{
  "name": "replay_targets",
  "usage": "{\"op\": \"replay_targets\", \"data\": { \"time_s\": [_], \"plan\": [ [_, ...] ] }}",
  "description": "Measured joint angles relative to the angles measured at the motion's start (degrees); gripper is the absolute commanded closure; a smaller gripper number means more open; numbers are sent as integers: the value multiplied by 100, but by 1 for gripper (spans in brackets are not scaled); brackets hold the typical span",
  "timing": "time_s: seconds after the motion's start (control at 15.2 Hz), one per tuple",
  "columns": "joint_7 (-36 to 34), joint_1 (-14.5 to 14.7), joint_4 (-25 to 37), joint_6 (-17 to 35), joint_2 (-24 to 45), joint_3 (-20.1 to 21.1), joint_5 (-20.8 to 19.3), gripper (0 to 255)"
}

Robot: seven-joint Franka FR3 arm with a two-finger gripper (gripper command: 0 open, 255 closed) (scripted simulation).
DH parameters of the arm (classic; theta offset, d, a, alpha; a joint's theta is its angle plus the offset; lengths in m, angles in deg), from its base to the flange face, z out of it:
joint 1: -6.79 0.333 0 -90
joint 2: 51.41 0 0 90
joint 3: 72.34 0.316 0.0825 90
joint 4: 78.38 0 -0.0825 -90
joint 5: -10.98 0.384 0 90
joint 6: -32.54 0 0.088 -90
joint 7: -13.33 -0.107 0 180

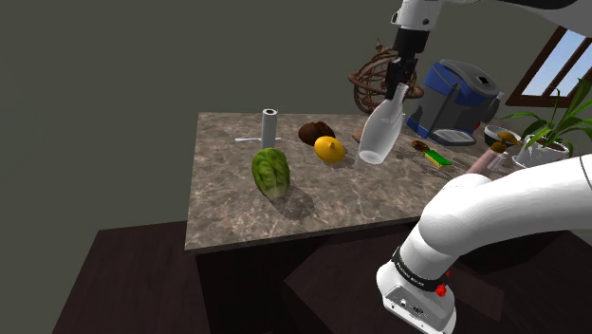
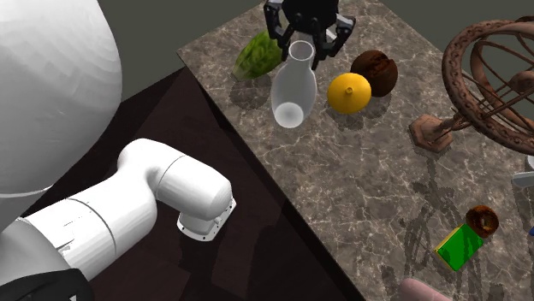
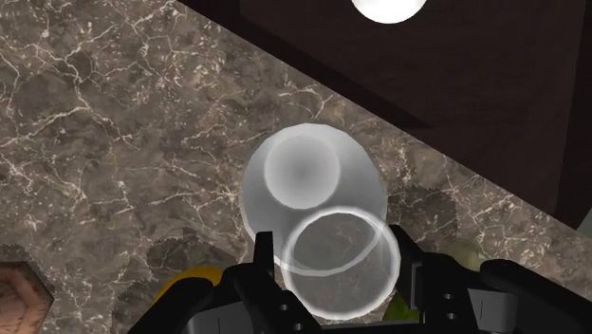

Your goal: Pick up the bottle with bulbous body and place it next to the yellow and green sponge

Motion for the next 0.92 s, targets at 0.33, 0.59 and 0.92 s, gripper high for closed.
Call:
{"op": "replay_targets", "data": {
  "time_s": [0.33,0.59,0.92],
  "plan": [
    [31,22,487,-367,121,45,42,255],
    [91,37,918,-644,273,43,60,255],
    [141,62,1480,-993,487,57,96,255]
  ]
}}
